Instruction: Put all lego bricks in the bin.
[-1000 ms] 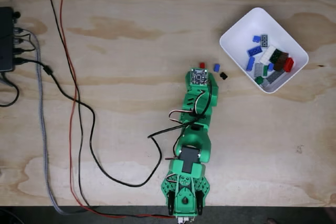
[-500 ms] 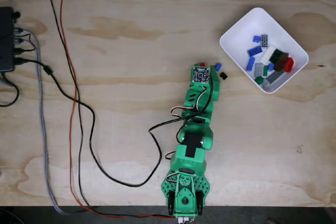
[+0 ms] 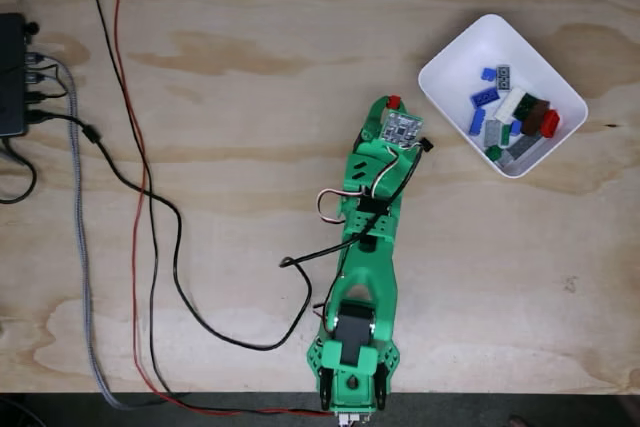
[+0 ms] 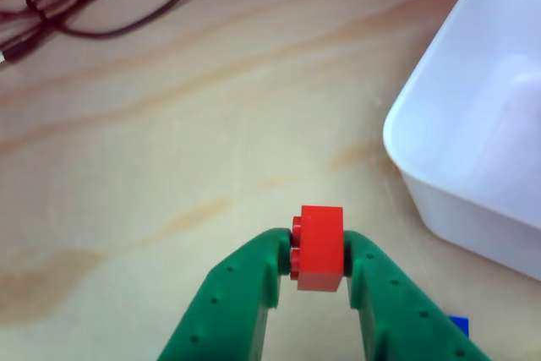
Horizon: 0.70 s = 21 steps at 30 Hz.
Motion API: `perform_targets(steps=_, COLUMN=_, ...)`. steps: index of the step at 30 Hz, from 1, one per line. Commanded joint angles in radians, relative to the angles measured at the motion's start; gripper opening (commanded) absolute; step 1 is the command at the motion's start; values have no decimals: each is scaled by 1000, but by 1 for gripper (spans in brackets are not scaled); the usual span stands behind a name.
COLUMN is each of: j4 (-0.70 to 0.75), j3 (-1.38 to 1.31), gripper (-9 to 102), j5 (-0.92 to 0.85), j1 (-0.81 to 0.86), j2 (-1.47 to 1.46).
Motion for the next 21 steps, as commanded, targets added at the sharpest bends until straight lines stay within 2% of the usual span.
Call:
perform_targets(steps=1, j4=373, j3=-341, gripper=1, j5=48, j1=179, j2=172)
perform_targets(steps=5, j4=158, j3=-359, gripper=2, j5=-60, j1=345, j2=-120)
perform_targets(steps=7, j4=106, j3=-396, gripper=6, j5=-114, j1=393, j2=-244)
perform_targets(steps=9, j4=64, j3=-420, gripper=18, j5=-156, j1=433, j2=-318)
perform_targets(steps=11, j4=-8, j3=-430, gripper=22, j5=-183, j1=462, j2=-373)
perform_targets(steps=13, j4=-6, j3=-457, gripper=24, j5=-195, j1=486, j2=-411)
perform_targets(steps=16, j4=46, j3=-431, gripper=27, j5=-115, j1=476, j2=-337)
perform_targets(steps=21, j4=414, j3=-403, gripper=28, j5=54, j1=341, j2=12)
